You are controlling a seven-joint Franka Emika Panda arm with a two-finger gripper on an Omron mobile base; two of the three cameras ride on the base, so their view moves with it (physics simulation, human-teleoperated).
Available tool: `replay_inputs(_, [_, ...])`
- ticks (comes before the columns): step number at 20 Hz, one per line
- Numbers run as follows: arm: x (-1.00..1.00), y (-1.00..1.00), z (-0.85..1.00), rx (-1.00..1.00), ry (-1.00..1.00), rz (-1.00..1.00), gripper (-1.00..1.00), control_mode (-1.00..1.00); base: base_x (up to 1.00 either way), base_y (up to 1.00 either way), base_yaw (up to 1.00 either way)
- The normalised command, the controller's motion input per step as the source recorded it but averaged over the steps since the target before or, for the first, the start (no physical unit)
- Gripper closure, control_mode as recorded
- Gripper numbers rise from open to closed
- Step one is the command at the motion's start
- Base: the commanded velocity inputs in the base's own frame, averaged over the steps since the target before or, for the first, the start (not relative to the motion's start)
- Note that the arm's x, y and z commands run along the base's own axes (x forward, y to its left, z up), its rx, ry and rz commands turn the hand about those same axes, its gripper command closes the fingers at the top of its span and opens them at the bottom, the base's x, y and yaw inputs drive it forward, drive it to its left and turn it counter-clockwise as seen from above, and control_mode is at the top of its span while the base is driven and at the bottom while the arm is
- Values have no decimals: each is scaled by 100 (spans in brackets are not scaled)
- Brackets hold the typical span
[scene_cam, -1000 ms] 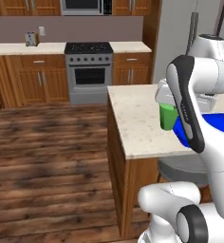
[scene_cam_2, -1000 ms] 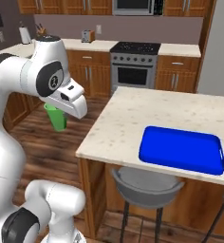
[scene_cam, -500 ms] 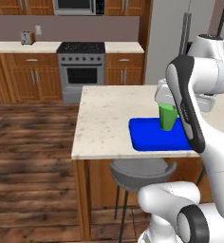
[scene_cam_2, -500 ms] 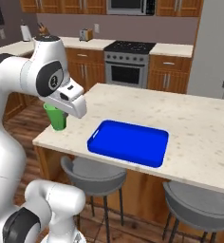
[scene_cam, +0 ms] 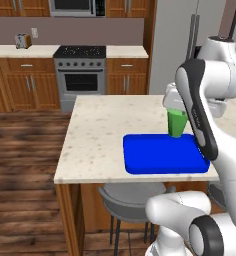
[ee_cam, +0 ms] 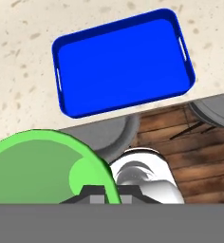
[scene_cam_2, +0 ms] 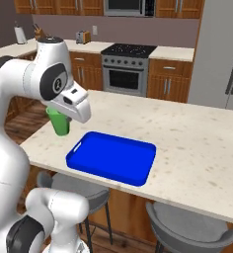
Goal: There is a tray on the dining counter. Grab the cup, mug, and pitcher and place them on the tray. The pitcher may be placed next to the tray if it cannot fit the tray.
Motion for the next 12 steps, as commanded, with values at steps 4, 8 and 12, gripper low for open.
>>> replay_inputs(4, [0, 0, 0, 0, 0, 0, 100, 100, 68, -36, 0])
replay_inputs(8, [79, -80, -34, 0, 0, 0, 100, -100, 0, 0, 0])
replay_inputs(12, [76, -99, -50, 0, 0, 0, 100, -100, 0, 0, 0])
